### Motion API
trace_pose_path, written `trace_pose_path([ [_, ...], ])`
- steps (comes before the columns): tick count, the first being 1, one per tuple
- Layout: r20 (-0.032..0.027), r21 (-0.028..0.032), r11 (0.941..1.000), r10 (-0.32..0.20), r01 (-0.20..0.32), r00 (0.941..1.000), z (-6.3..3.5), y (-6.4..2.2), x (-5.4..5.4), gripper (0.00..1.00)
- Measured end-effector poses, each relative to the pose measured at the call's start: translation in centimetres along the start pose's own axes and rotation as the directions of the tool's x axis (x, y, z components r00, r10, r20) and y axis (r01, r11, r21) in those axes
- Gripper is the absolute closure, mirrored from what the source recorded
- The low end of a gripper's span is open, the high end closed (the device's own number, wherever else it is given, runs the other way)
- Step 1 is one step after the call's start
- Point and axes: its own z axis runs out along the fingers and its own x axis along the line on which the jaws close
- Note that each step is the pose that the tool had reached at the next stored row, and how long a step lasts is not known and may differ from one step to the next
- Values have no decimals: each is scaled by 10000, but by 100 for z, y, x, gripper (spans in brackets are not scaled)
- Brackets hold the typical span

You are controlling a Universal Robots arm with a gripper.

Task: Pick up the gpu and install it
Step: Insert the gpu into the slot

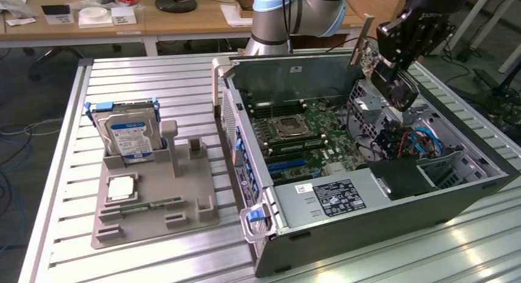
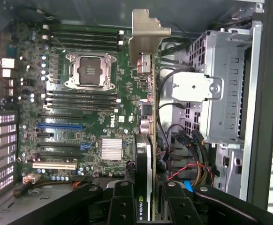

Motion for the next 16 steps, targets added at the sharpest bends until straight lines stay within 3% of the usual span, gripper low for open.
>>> trace_pose_path([
  [8,-31,-52,9940,-1096,1096,9940,1,0,0,73],
  [16,-57,-113,9733,-2293,2292,9733,3,0,0,73],
])
